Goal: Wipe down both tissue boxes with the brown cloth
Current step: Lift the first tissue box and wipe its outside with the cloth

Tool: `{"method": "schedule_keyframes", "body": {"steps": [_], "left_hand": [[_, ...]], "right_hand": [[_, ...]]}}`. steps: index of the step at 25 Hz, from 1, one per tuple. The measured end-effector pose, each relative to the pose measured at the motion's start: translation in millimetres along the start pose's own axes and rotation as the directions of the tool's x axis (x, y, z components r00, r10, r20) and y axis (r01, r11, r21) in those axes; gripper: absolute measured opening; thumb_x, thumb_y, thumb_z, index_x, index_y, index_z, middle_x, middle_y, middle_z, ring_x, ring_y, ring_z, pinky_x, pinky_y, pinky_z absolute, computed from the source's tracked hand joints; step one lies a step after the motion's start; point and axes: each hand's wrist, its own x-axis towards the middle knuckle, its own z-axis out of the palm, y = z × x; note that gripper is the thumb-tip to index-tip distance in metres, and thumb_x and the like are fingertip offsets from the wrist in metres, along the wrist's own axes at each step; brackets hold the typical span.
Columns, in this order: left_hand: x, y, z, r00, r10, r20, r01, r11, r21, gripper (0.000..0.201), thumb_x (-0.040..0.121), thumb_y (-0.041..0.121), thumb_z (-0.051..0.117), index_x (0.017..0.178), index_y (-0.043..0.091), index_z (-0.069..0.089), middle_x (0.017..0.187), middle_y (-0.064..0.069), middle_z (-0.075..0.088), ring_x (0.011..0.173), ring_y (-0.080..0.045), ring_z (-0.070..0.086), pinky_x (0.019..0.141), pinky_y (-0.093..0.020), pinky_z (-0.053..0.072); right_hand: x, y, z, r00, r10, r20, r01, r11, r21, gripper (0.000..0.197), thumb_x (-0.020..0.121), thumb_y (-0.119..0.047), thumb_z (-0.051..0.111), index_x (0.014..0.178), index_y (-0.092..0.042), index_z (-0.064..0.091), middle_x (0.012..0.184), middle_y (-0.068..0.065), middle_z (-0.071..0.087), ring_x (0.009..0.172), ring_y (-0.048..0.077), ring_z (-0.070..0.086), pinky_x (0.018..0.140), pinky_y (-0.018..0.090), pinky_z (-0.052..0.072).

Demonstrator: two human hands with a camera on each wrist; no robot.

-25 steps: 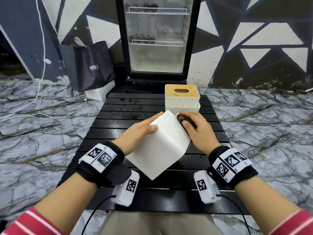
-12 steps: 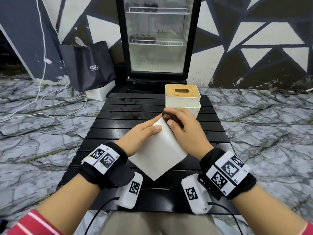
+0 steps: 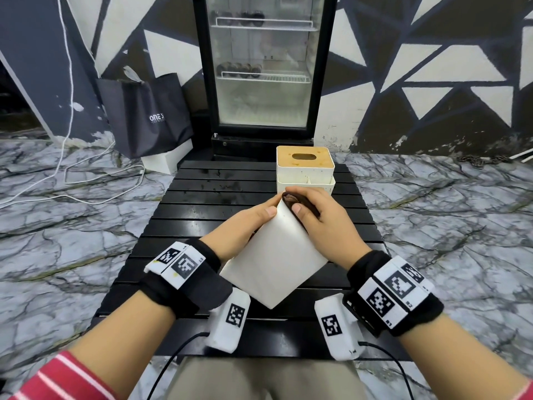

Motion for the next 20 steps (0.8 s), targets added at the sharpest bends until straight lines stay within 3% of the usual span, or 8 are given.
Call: {"method": "schedule_keyframes", "body": {"steps": [6, 8, 11, 15, 20], "left_hand": [[3, -3, -3, 0.999, 0.048, 0.005, -0.048, 0.997, 0.057, 0.061, 0.084, 0.052, 0.046, 0.14, 0.029, 0.04, 0.136, 0.005, 0.054, 0.128, -0.012, 0.048, 0.111, -0.037, 0.034], [3, 0, -2, 0.998, 0.06, 0.009, -0.06, 0.998, 0.032, 0.048, 0.092, 0.042, 0.041, 0.137, 0.026, 0.044, 0.13, 0.006, 0.059, 0.124, -0.011, 0.052, 0.107, -0.031, 0.039], [1, 3, -1, 0.998, 0.061, 0.011, -0.062, 0.998, 0.029, 0.053, 0.092, 0.038, 0.036, 0.142, 0.021, 0.039, 0.133, 0.004, 0.057, 0.125, -0.011, 0.051, 0.104, -0.027, 0.041], [3, 3, 0, 0.998, 0.055, 0.002, -0.055, 0.998, 0.03, 0.053, 0.091, 0.04, 0.039, 0.141, 0.024, 0.04, 0.134, 0.001, 0.057, 0.125, -0.014, 0.052, 0.106, -0.031, 0.04], [1, 5, -1, 0.999, 0.053, -0.003, -0.053, 0.997, 0.065, 0.048, 0.092, 0.043, 0.037, 0.136, 0.028, 0.046, 0.128, 0.004, 0.061, 0.12, -0.013, 0.055, 0.102, -0.03, 0.044]], "right_hand": [[-12, -10, -1, 0.998, -0.055, 0.005, 0.054, 0.999, 0.002, 0.032, 0.09, -0.011, 0.051, 0.12, -0.022, 0.056, 0.114, -0.008, 0.053, 0.111, 0.007, 0.046, 0.096, 0.013, 0.032], [-20, -13, 1, 0.993, -0.117, 0.01, 0.117, 0.991, -0.07, 0.033, 0.09, -0.013, 0.052, 0.121, -0.024, 0.054, 0.115, -0.01, 0.051, 0.11, 0.009, 0.044, 0.096, 0.016, 0.03], [-23, -13, 1, 0.989, -0.15, -0.009, 0.148, 0.983, -0.112, 0.033, 0.09, -0.014, 0.051, 0.122, -0.024, 0.054, 0.114, -0.01, 0.049, 0.109, 0.012, 0.042, 0.095, 0.015, 0.028], [-13, -13, -1, 0.996, -0.083, -0.042, 0.08, 0.994, -0.077, 0.03, 0.09, -0.013, 0.05, 0.119, -0.02, 0.056, 0.115, -0.003, 0.055, 0.111, 0.015, 0.047, 0.101, 0.033, 0.034], [-18, -11, 5, 0.985, -0.17, -0.017, 0.166, 0.975, -0.146, 0.036, 0.088, -0.023, 0.046, 0.123, -0.023, 0.053, 0.119, -0.002, 0.054, 0.11, 0.016, 0.045, 0.098, 0.026, 0.031]]}}
